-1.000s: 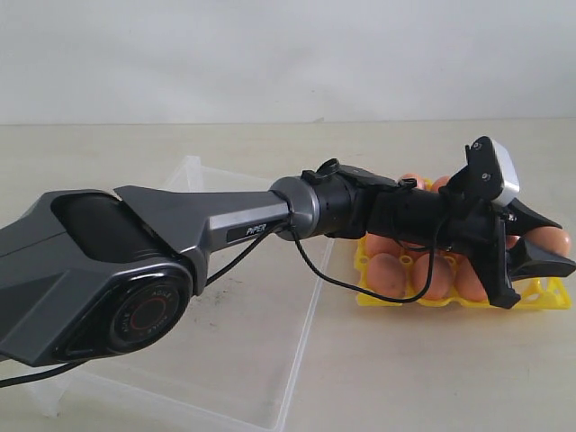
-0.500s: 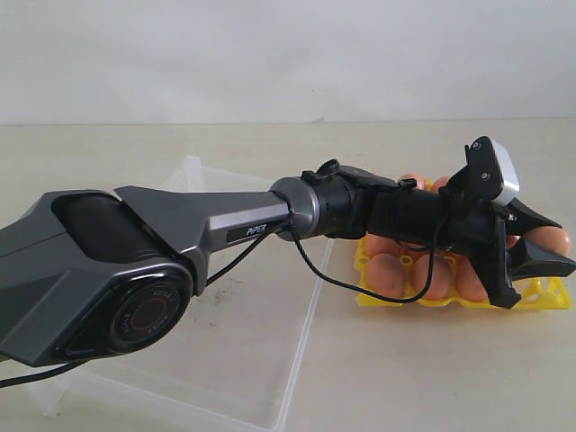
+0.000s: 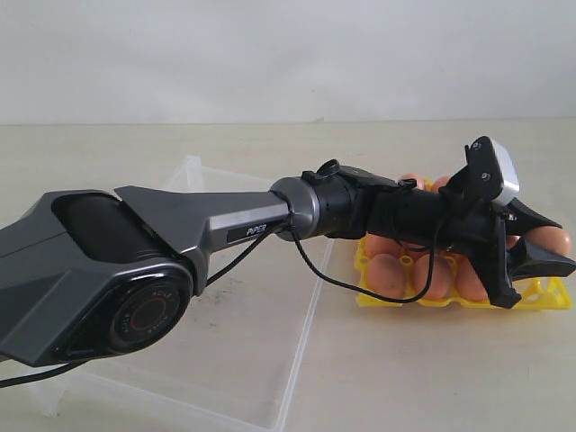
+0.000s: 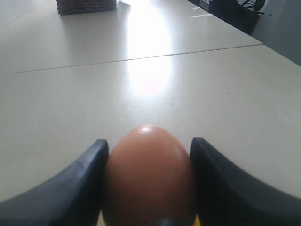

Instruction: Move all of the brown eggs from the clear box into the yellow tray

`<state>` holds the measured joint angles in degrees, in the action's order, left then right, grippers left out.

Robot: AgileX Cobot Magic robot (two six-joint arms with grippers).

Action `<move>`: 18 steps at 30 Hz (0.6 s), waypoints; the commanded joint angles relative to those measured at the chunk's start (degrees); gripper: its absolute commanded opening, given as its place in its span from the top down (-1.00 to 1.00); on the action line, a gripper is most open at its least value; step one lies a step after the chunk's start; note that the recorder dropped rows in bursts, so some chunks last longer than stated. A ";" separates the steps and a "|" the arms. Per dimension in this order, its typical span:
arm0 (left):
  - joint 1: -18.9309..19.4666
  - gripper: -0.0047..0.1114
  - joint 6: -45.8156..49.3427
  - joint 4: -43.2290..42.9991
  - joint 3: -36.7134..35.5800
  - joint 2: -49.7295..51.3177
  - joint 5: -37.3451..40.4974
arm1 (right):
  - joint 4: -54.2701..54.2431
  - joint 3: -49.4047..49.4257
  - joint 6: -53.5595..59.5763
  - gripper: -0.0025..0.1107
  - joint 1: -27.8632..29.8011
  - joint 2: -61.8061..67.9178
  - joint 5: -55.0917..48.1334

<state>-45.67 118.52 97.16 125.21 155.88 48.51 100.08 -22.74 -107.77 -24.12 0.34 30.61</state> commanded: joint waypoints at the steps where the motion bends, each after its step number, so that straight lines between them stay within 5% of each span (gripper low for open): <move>1: -0.10 0.56 -0.69 -4.17 -0.56 1.70 -0.36 | -0.13 -0.17 0.42 0.96 0.10 -0.34 0.05; 4: -0.10 0.84 -0.69 -6.53 -0.56 1.70 -0.21 | -0.13 -0.17 0.42 0.96 0.10 -0.34 0.05; 18: -0.10 0.85 -1.29 -7.22 -0.56 1.42 6.84 | -0.13 -0.17 0.42 0.96 0.10 -0.34 0.05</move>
<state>-45.41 118.17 93.48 125.54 155.88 52.85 100.08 -22.74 -107.55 -24.12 0.34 30.82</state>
